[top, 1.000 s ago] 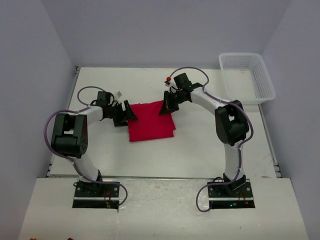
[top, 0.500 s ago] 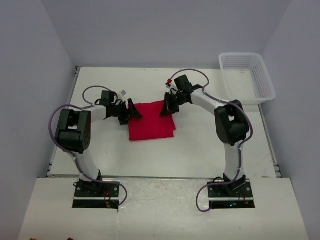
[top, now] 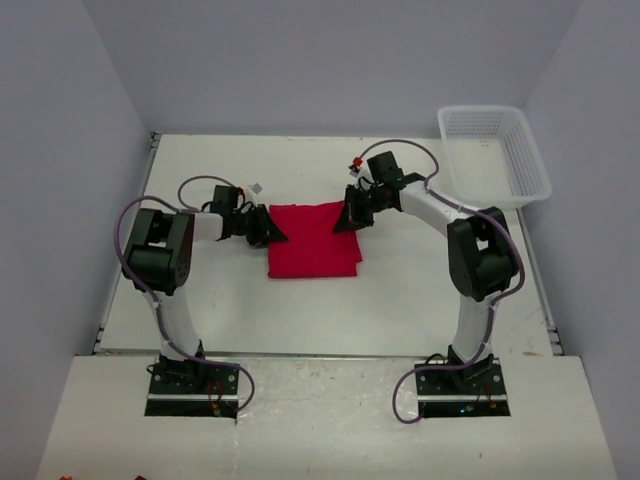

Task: Fold and stack the t-shirts
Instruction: Put the neatly folded tshirt into the corner of the board with the left arm

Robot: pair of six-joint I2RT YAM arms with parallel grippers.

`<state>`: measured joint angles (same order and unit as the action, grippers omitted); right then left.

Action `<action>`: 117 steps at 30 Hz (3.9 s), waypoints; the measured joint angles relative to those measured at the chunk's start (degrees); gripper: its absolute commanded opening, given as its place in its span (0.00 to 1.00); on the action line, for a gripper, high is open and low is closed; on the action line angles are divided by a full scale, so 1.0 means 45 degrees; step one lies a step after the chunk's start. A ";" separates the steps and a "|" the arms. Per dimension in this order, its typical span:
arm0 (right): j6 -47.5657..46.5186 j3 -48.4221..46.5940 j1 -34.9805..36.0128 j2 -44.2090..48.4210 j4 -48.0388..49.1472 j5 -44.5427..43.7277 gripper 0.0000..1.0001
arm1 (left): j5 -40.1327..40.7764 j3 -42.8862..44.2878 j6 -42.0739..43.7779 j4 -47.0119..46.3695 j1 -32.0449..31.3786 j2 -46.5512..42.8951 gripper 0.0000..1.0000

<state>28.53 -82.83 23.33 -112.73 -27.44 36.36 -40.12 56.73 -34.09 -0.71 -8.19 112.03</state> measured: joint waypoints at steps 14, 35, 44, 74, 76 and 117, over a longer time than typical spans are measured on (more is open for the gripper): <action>-0.0019 0.3104 -0.0058 0.3560 0.0316 -0.0568 0.00 | -0.0136 0.0121 -0.0049 -0.0714 -0.0189 0.0160 0.00; -0.0155 0.6562 0.0549 1.0564 -0.0680 -0.2671 0.00 | 0.6785 0.5489 0.5348 0.4541 0.0000 -0.0777 0.00; -0.0151 0.7057 0.1622 1.2352 -0.1447 -0.2914 0.00 | 0.7995 0.8854 0.7091 0.5775 0.1078 0.1579 0.00; -0.0121 0.7223 0.1729 1.2536 -0.2807 -0.5207 0.00 | 1.0982 1.5266 0.9976 0.7266 0.3468 0.6863 0.00; -0.0131 0.7223 0.1729 1.2322 -0.2900 -0.5314 0.00 | 1.0977 1.5455 1.0117 0.7218 0.3589 0.7033 0.00; -0.0146 0.6892 0.1753 1.1395 -0.3230 -0.5542 0.00 | 1.3333 1.2148 1.0550 0.1209 0.4138 0.4726 1.00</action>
<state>27.88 -51.81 31.22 -61.45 -41.98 11.42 19.88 111.39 13.39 4.73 10.44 133.29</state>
